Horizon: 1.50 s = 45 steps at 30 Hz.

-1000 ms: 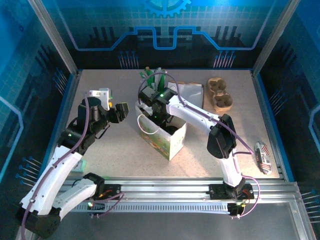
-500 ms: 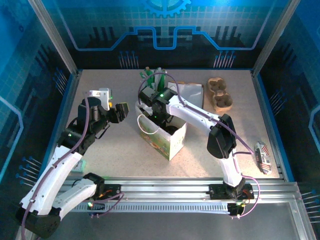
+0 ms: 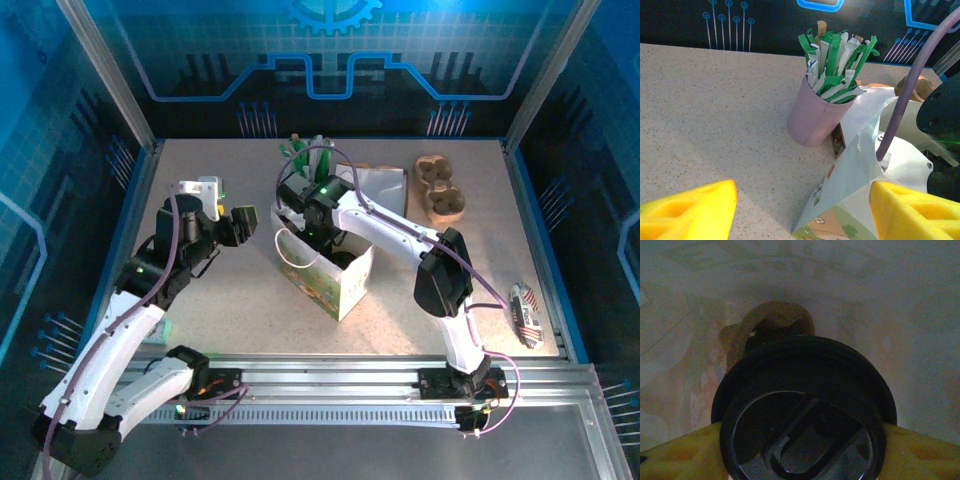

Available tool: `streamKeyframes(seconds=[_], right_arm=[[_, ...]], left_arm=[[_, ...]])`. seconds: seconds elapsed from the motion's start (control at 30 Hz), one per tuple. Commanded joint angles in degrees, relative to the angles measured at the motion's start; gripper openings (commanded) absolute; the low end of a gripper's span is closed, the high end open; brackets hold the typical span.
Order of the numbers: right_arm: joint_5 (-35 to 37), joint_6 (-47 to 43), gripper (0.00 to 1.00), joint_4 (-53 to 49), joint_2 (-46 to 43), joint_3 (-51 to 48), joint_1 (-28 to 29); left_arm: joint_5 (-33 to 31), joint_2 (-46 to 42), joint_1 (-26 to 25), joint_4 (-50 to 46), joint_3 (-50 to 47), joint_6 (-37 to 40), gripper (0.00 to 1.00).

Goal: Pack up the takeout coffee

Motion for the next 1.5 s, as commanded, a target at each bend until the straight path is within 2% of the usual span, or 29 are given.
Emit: streamKeyframes(seconds=[0.0, 1.47], right_arm=[[1.79, 0.2, 0.66, -2.78, 3.41, -1.59, 0.33], [4.04, -0.44, 0.89, -4.51, 1.72, 0.5, 1.04]], left_arm=[[-0.17, -0.12, 0.5, 1.35, -0.75, 0.33, 0.71], [-0.23, -0.21, 0.5, 1.28, -0.76, 0.34, 0.72]])
